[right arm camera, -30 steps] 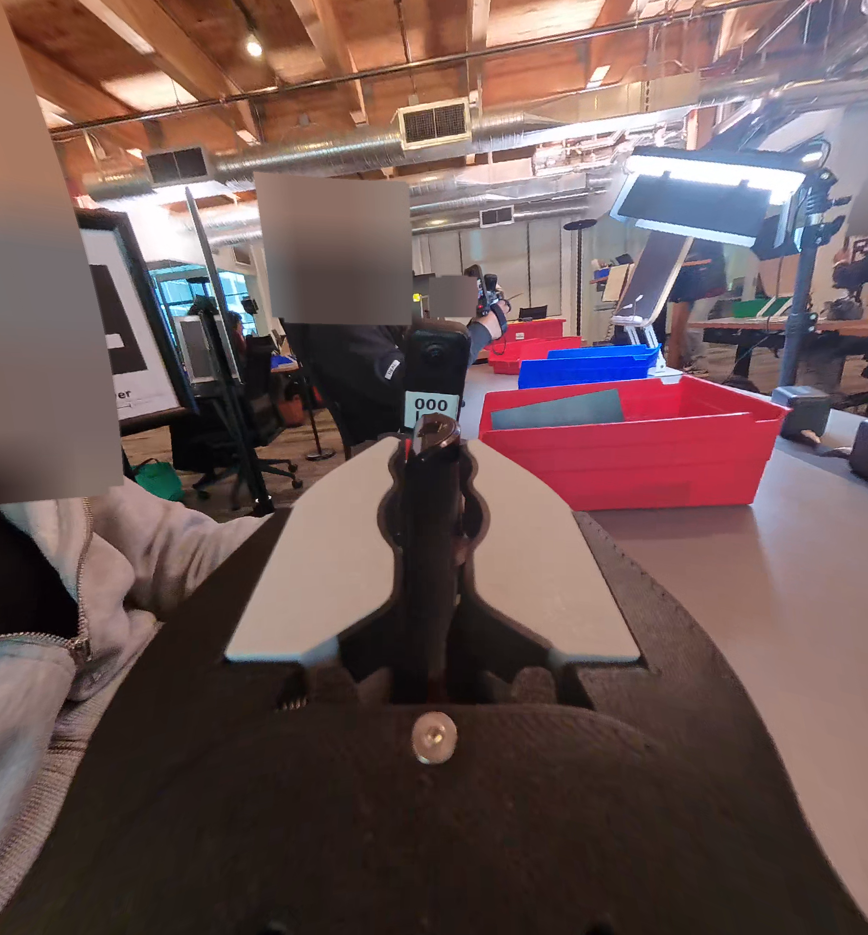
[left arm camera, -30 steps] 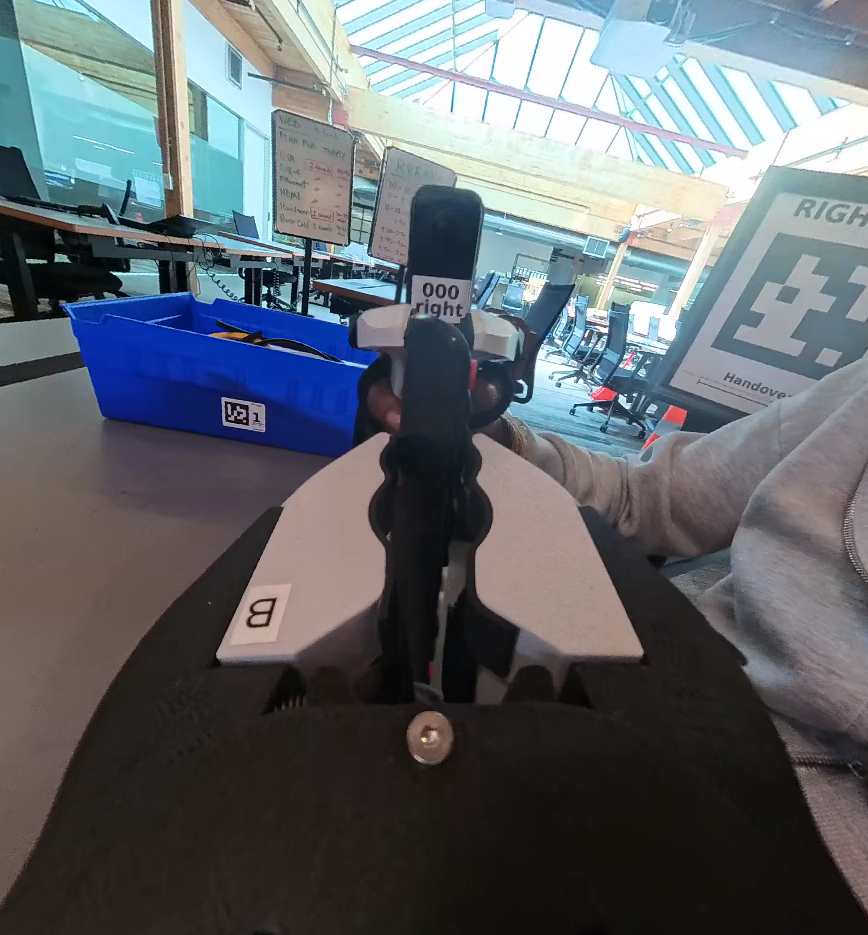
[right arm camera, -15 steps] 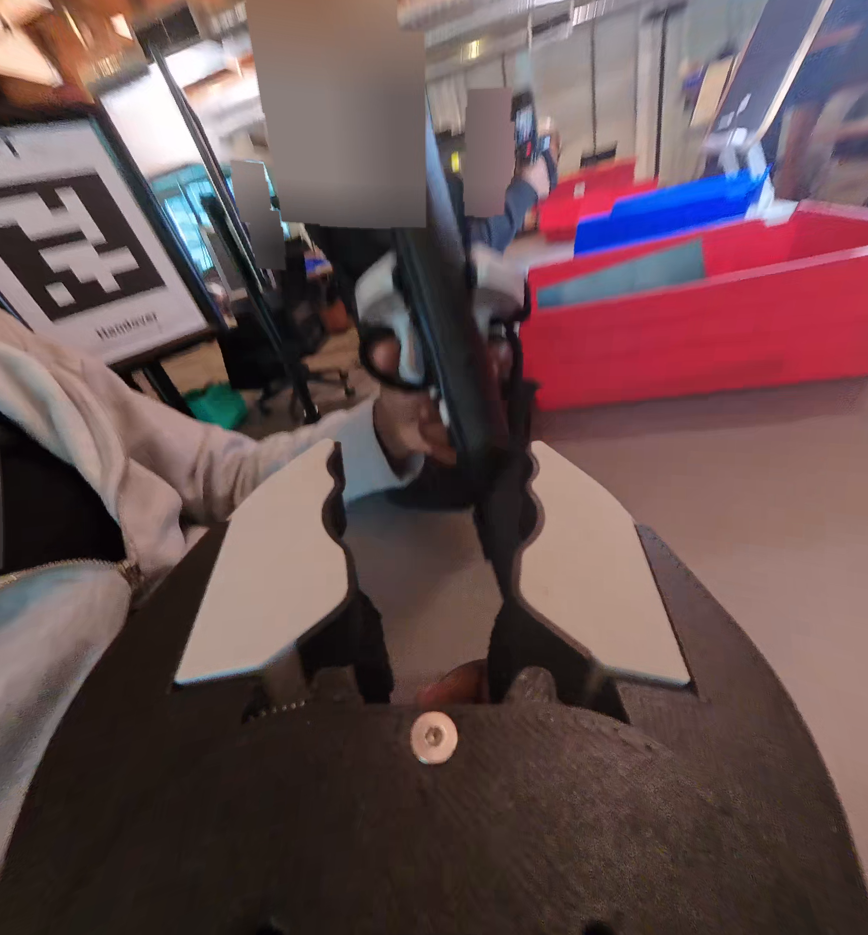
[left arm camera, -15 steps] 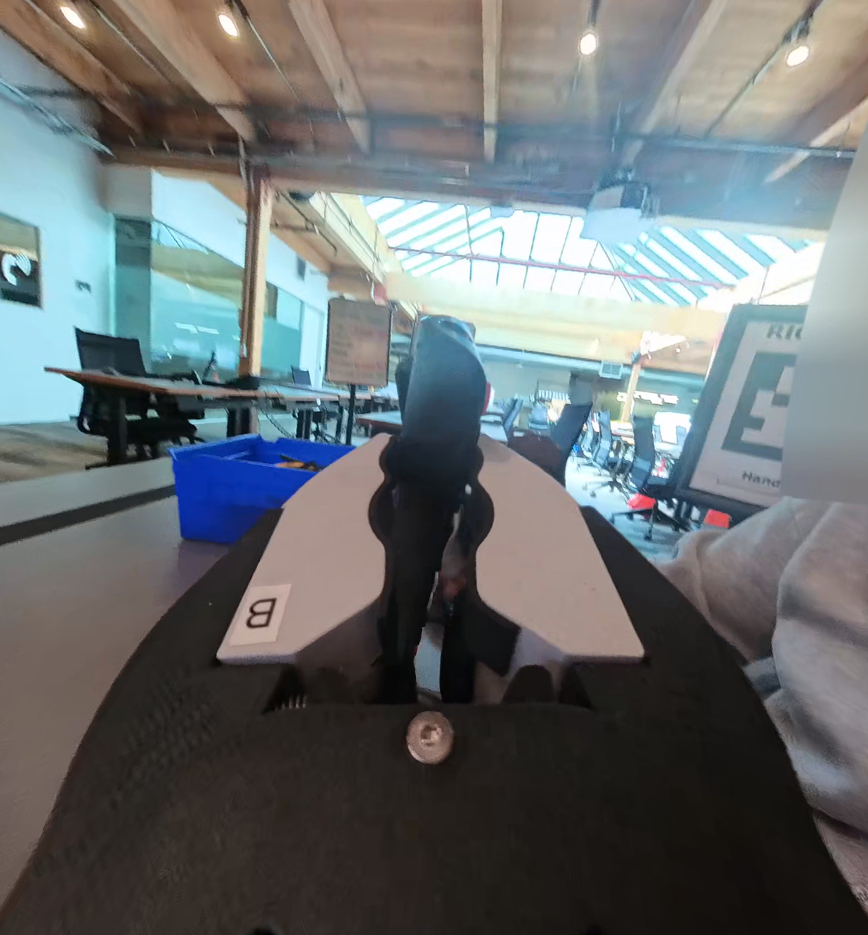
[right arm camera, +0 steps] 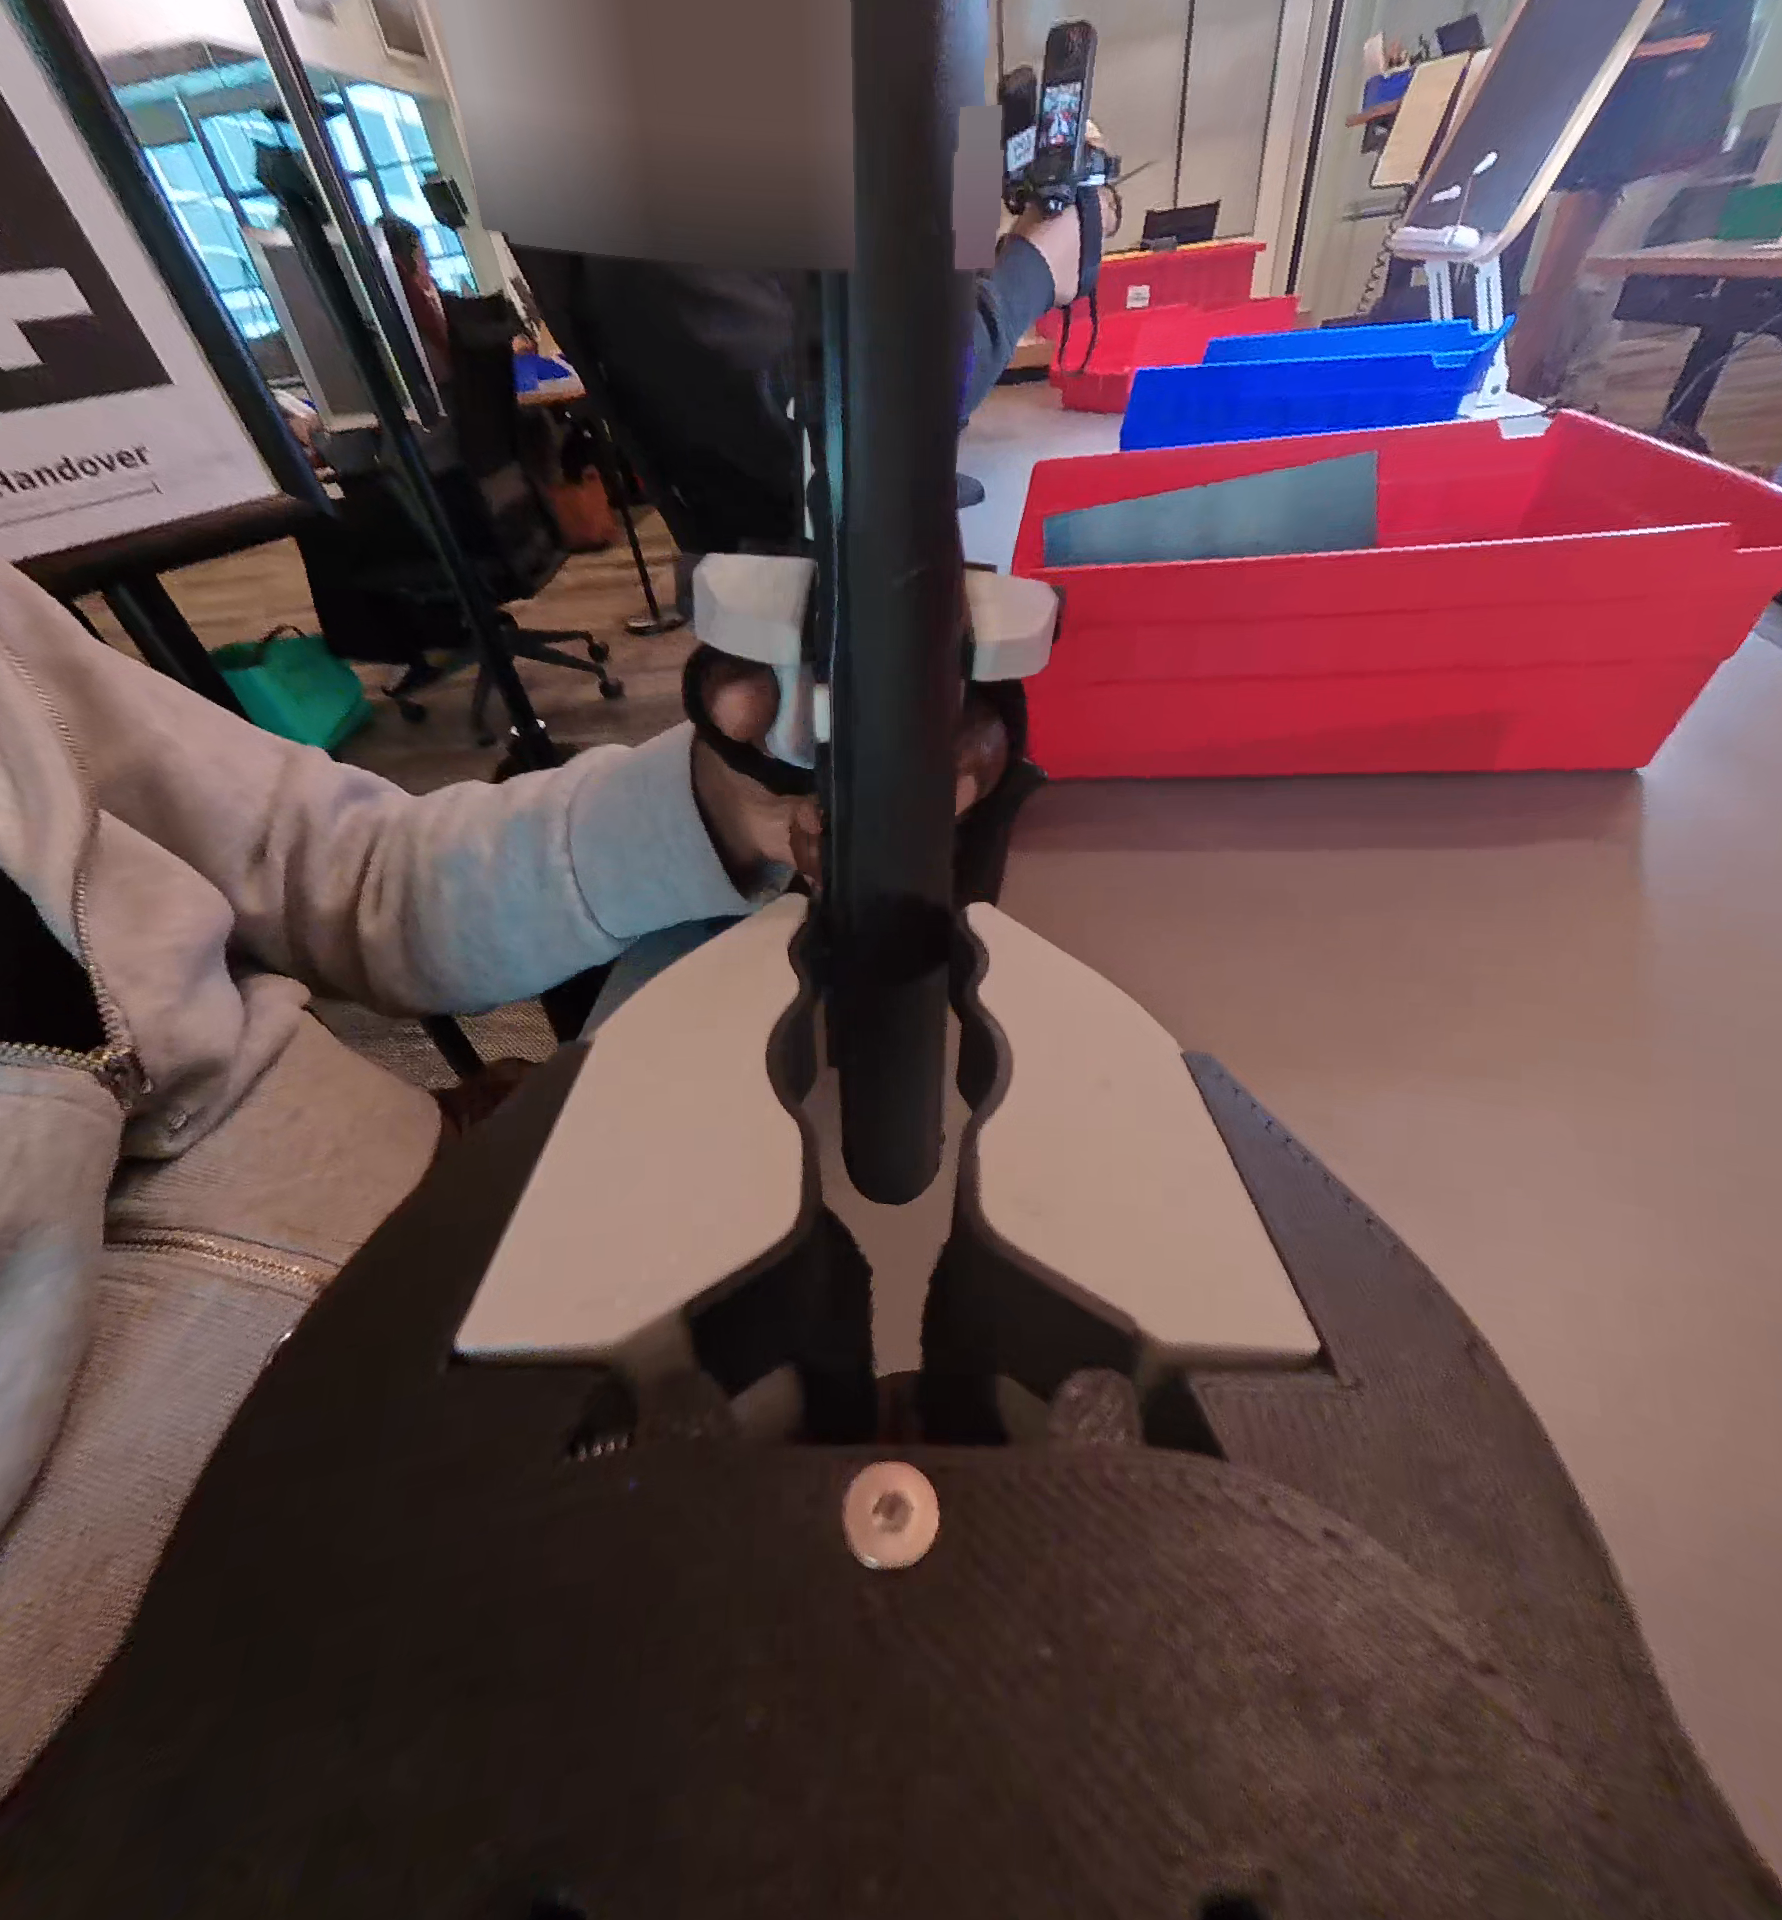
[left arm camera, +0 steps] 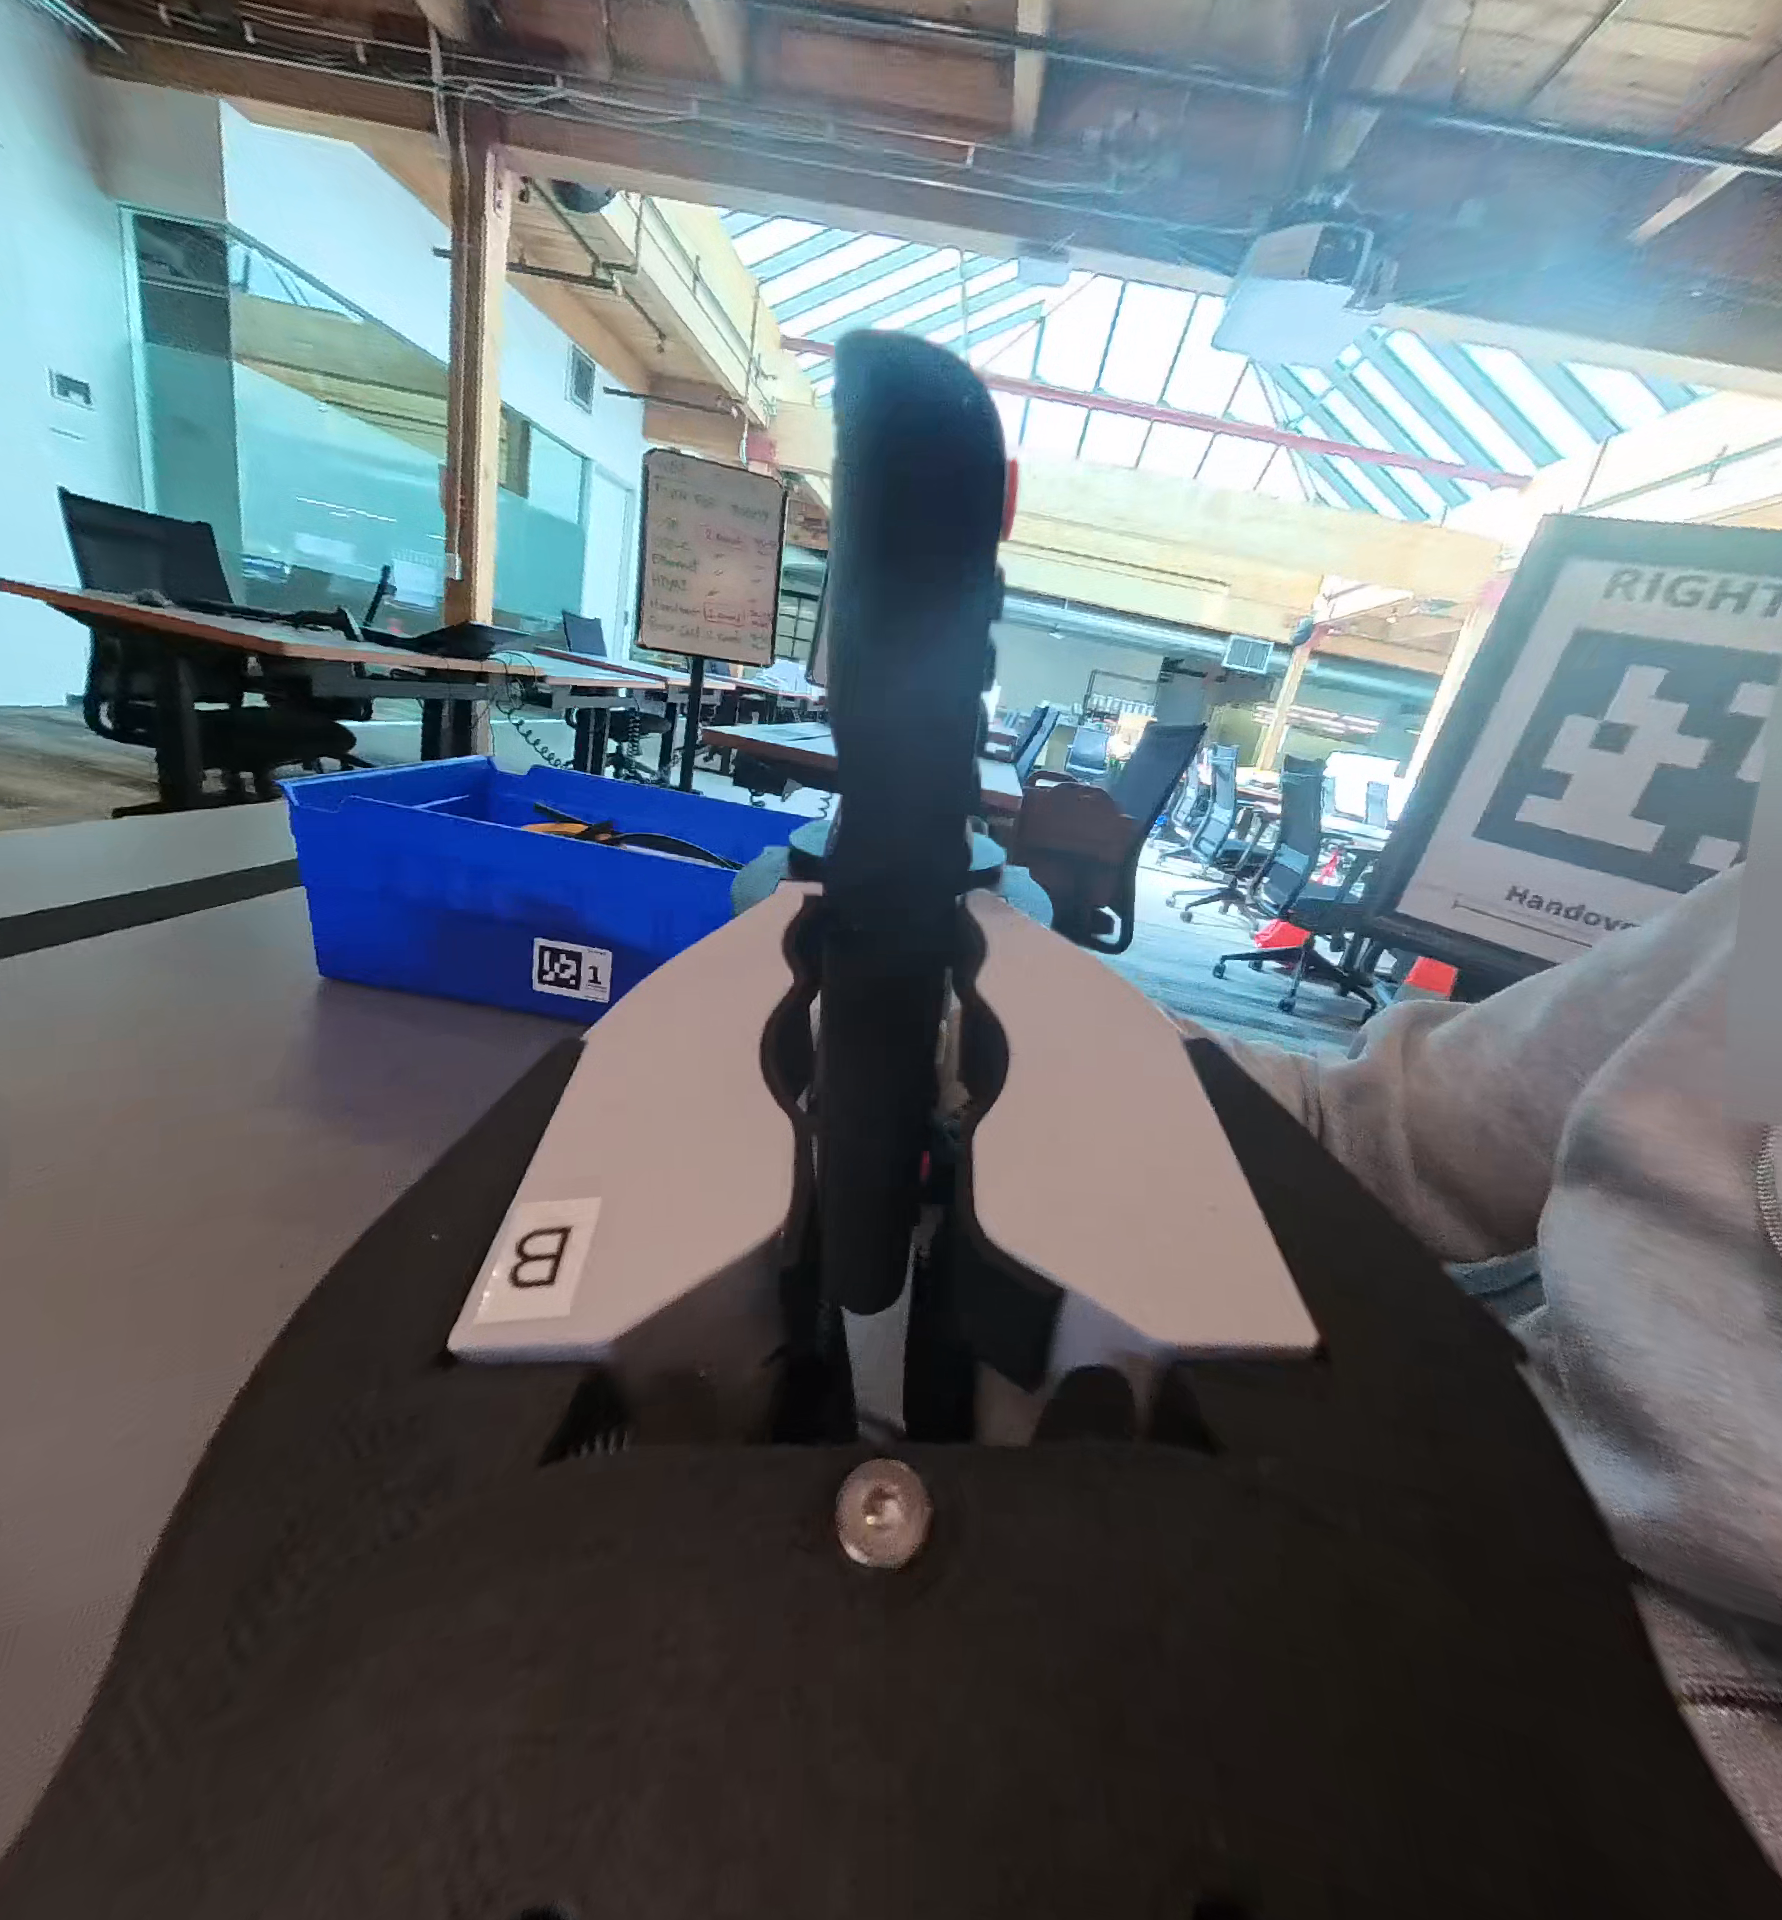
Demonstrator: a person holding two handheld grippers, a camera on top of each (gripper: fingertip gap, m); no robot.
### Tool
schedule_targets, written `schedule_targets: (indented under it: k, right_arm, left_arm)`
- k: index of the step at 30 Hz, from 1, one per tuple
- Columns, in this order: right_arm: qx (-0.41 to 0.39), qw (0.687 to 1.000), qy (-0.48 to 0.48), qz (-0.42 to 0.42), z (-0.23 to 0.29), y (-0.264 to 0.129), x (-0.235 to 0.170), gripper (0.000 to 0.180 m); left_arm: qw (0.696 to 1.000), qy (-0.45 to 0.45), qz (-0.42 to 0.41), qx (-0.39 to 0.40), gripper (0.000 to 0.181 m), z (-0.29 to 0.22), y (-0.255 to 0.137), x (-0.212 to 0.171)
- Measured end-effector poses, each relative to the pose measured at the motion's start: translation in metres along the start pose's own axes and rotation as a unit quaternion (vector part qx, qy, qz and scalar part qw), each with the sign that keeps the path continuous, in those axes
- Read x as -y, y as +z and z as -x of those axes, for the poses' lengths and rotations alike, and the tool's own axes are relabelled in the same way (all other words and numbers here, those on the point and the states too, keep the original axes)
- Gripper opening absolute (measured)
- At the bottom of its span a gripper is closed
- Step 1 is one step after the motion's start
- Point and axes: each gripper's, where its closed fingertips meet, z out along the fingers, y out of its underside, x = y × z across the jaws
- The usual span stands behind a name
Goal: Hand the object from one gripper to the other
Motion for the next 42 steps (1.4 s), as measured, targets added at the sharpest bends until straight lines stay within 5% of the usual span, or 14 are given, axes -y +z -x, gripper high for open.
schedule_targets:
  k: [3,6,9,14,16,20,22,26,29,32,35,38,42]
  right_arm:
    - [-0.003,0.999,0.003,-0.036,-0.001,-0.001,0.011,0.023]
    - [-0.037,0.989,0.035,-0.136,-0.015,-0.009,0.034,0.065]
    - [-0.028,0.967,0.102,-0.231,-0.02,-0.01,0.047,0.087]
    - [0.009,0.938,0.113,-0.327,-0.01,-0.003,0.065,0.073]
    - [0.014,0.947,0.078,-0.31,-0.003,-0.002,0.062,0.025]
    - [0.005,0.962,0.039,-0.27,0.001,-0.011,0.061,0.025]
    - [0.036,0.967,0.053,-0.245,0.007,-0.013,0.059,0.024]
    - [0.027,0.979,0.045,-0.196,0.006,-0.012,0.054,0.024]
    - [0.025,0.959,0.06,-0.276,0.002,-0.018,0.069,0.028]
    - [0.002,0.896,0.108,-0.43,-0.011,-0.04,0.087,0.064]
    - [0.016,0.889,0.131,-0.439,-0.009,-0.028,0.083,0.075]
    - [0.007,0.897,0.105,-0.428,0.0,-0.011,0.082,0.063]
    - [0.002,0.899,0.079,-0.431,0.005,-0.015,0.082,0.022]
  left_arm:
    - [0.998,0.002,-0.055,0.014,0.022,0.002,-0.003,0.015]
    - [0.983,-0.016,-0.179,0.03,0.022,0.006,-0.018,0.047]
    - [0.96,-0.033,-0.275,0.045,0.021,0.011,-0.031,0.066]
    - [0.956,-0.046,-0.288,0.039,0.021,0.008,-0.017,0.061]
    - [0.96,-0.05,-0.273,0.033,0.022,0.006,-0.009,0.056]
    - [0.973,-0.051,-0.226,0.008,0.026,-0.001,-0.004,0.048]
    - [0.98,-0.067,-0.188,-0.014,0.045,-0.004,-0.001,0.042]
    - [0.987,-0.038,-0.159,0.002,0.024,-0.004,-0.003,0.036]
    - [0.975,-0.041,-0.218,0.023,0.023,-0.003,-0.005,0.047]
    - [0.933,-0.052,-0.351,0.059,0.023,0.002,-0.021,0.066]
    - [0.906,-0.049,-0.41,0.086,0.023,0.002,-0.023,0.066]
    - [0.913,-0.038,-0.396,0.088,0.024,-0.003,-0.007,0.058]
    - [0.934,-0.021,-0.346,0.086,0.024,-0.008,0.006,0.051]
